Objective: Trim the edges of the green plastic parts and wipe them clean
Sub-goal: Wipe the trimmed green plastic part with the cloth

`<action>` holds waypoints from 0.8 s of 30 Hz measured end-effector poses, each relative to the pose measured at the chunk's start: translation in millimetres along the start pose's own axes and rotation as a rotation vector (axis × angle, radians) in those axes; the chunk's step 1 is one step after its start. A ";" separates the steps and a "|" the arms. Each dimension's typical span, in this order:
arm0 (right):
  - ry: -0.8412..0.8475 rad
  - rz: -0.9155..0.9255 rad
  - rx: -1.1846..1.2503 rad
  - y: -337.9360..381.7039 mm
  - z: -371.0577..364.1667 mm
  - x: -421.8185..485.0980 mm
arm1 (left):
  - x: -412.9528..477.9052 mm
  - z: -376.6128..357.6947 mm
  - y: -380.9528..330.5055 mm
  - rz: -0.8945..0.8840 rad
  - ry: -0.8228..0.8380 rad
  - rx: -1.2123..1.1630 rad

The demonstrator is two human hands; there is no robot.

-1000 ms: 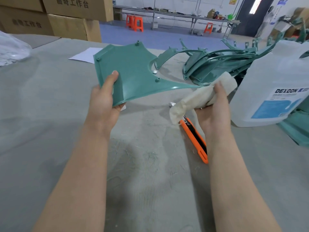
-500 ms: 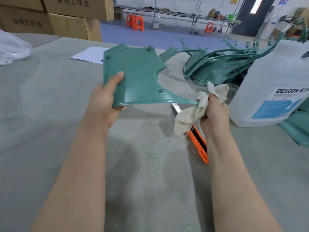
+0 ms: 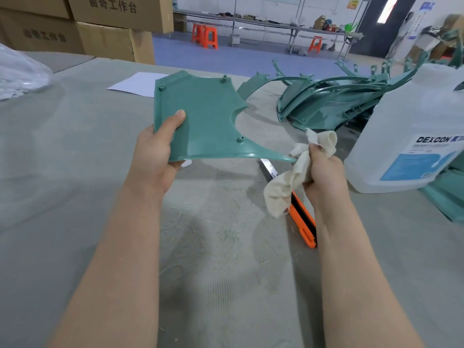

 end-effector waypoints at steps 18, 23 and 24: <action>0.032 0.548 -0.014 53.1 -43.5 -36.0 | -6.9 -25.6 4.2 -0.180 -0.006 0.100; 0.390 0.458 -0.456 27.7 -67.9 -45.4 | -9.7 -39.0 11.6 -0.227 0.071 0.225; 0.363 0.441 -0.409 28.2 -64.4 -41.0 | -10.4 -40.6 13.0 -0.219 0.103 0.216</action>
Point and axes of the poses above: each hand's wrist, its own x-axis towards the middle knuckle, its own z-axis out of the back of the hand, y = z × x, the point moved 3 cm from there along x, towards the middle knuckle, and after that the axes turned 15 degrees about z, right-handed, at the moved point
